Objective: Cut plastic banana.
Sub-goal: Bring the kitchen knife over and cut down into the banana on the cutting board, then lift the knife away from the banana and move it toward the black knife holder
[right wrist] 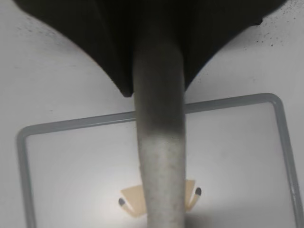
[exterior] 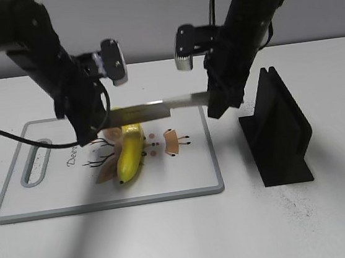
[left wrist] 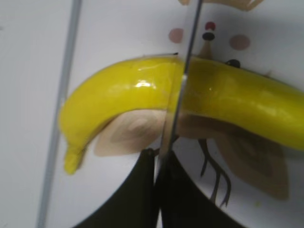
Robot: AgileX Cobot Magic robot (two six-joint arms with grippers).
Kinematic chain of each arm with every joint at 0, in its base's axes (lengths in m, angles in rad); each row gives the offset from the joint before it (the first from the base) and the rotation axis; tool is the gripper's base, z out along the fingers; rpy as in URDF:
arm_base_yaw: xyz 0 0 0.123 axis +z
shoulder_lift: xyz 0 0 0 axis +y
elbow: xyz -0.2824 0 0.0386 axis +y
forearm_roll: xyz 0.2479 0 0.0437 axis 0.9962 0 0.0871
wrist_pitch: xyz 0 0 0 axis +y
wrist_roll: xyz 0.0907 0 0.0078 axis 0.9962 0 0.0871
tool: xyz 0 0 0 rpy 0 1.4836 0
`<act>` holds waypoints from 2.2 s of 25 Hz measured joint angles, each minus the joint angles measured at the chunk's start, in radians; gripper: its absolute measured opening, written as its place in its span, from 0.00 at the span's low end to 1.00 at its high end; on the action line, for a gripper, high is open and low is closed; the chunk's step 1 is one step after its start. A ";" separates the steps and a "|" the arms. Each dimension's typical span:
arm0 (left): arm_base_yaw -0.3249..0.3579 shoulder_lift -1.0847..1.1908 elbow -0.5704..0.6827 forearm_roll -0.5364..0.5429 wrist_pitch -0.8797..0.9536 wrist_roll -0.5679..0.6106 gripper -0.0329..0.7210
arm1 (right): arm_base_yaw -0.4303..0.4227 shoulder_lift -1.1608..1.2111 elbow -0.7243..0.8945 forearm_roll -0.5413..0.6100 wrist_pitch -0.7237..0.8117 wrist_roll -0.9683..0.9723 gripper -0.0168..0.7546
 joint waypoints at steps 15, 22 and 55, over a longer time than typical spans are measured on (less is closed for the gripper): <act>-0.012 0.079 -0.014 0.020 -0.029 -0.034 0.04 | 0.040 0.083 -0.011 -0.134 -0.006 0.111 0.27; -0.012 -0.070 -0.009 0.013 0.029 -0.046 0.04 | 0.044 -0.073 -0.009 -0.136 0.005 0.111 0.27; -0.001 -0.244 -0.009 -0.052 0.051 -0.077 0.89 | 0.042 -0.190 -0.004 -0.130 -0.030 0.076 0.24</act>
